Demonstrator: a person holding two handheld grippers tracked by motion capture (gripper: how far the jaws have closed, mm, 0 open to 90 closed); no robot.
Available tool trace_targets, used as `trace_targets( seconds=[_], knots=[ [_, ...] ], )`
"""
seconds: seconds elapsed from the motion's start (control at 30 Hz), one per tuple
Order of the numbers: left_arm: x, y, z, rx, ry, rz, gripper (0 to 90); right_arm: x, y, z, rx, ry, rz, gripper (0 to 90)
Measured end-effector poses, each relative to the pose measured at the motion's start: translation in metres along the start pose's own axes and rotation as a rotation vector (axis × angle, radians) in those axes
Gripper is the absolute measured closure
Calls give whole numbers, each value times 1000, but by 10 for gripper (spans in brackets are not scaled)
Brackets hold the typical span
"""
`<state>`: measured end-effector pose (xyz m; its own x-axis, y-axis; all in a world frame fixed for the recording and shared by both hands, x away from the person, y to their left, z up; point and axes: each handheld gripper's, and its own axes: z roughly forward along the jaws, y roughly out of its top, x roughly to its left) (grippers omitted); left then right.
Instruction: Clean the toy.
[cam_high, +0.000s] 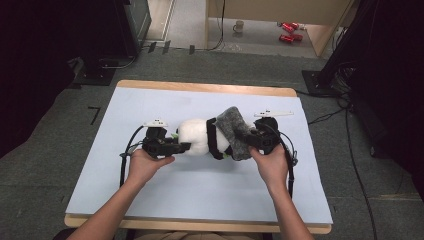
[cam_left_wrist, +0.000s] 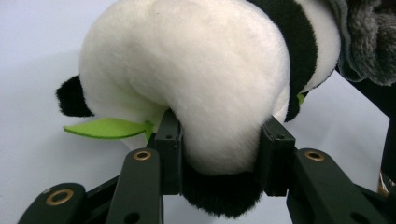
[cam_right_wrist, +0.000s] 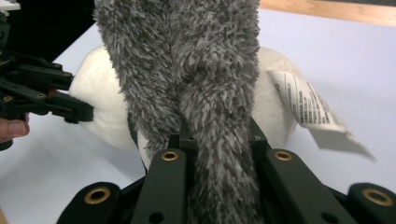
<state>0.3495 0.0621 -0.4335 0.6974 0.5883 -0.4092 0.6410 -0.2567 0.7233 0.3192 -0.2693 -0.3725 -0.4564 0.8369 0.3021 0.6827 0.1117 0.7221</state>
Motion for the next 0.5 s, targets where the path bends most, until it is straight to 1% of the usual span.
trace_targets(
  seconds=[0.03,0.07,0.17,0.2,0.23,0.33,0.4,0.5],
  knots=[
    [1,-1,2,-2,-3,2,585,-1,0,1,3,-2,5,771],
    [2,-1,3,-5,1,13,574,-3,-1,2,3,-8,3,771],
    [0,-2,6,6,27,51,519,-5,-2,7,5,-27,-2,771],
    [0,-3,6,6,40,66,501,-4,-2,8,6,-35,-8,771],
    [0,-3,6,4,44,73,488,-4,-1,9,6,-38,-10,771],
    [4,-4,5,-1,40,79,452,-3,0,12,-2,-44,-19,770],
    [5,-4,4,-14,40,94,435,-4,1,13,-6,-45,-22,770],
    [6,-5,2,-20,39,147,404,-6,3,15,-11,-63,-25,770]
  ],
)
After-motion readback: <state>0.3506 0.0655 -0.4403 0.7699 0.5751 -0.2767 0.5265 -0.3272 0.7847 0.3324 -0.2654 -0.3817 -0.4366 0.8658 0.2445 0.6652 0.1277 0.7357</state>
